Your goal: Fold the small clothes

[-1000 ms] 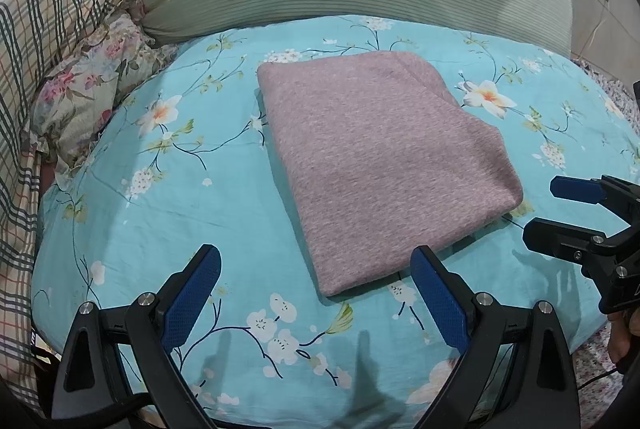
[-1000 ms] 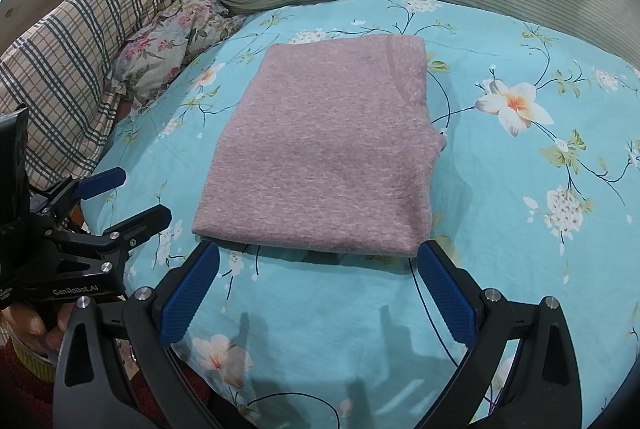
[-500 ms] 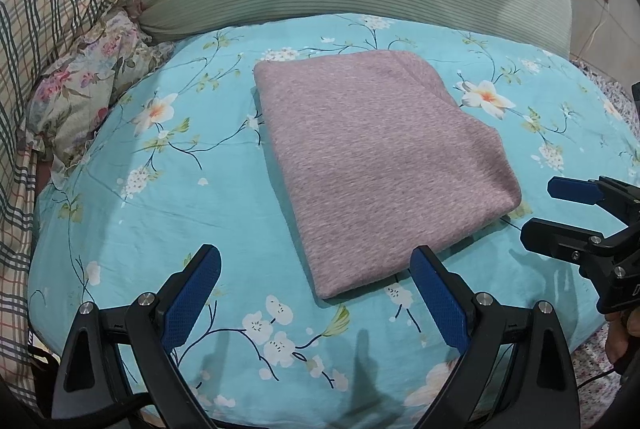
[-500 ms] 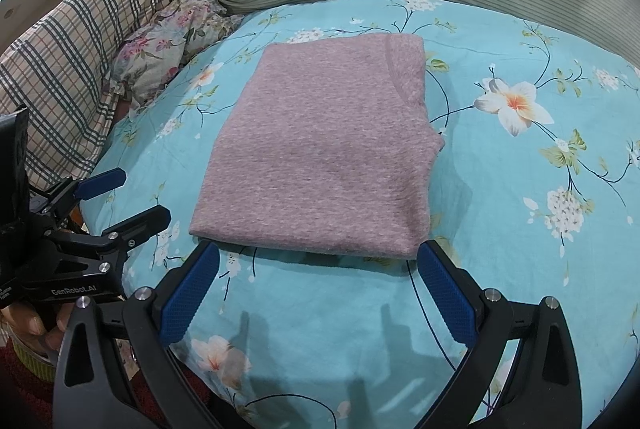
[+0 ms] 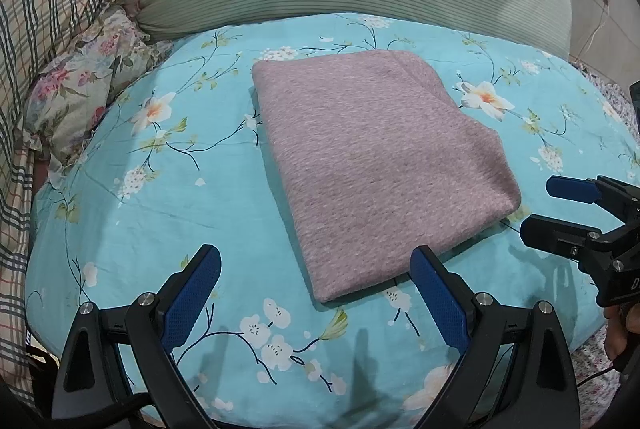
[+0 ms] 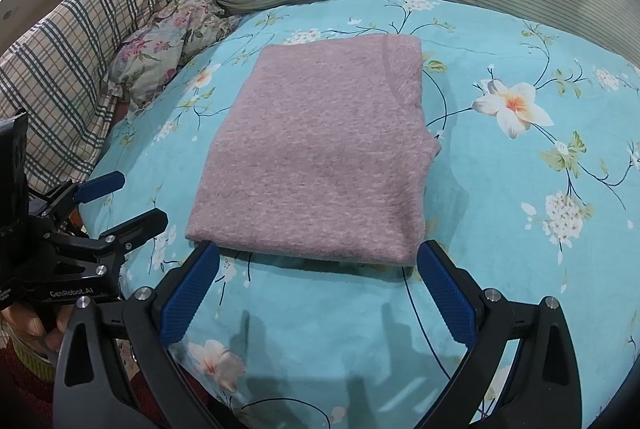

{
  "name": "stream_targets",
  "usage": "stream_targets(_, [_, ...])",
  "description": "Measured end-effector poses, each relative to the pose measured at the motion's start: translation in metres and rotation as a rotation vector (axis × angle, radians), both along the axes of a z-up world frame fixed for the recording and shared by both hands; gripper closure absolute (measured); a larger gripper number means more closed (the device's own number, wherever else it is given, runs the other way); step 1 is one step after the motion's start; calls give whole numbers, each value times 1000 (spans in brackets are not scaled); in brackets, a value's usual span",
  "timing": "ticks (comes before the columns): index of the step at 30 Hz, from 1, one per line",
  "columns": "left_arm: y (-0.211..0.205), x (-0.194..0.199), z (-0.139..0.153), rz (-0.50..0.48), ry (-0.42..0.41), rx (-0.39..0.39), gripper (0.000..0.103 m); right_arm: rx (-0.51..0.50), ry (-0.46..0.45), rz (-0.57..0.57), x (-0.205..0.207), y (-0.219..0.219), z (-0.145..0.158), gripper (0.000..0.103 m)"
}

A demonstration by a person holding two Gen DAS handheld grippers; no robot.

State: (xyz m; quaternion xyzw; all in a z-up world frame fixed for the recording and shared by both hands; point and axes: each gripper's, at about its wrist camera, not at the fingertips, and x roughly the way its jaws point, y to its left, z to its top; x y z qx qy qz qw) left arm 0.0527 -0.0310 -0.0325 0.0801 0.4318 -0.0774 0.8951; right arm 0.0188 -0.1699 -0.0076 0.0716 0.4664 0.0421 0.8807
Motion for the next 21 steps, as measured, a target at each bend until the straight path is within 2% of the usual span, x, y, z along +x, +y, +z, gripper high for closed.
stream_targets(21, [2, 17, 6, 7, -3, -16, 7, -18, 6, 4, 24, -13, 4, 4])
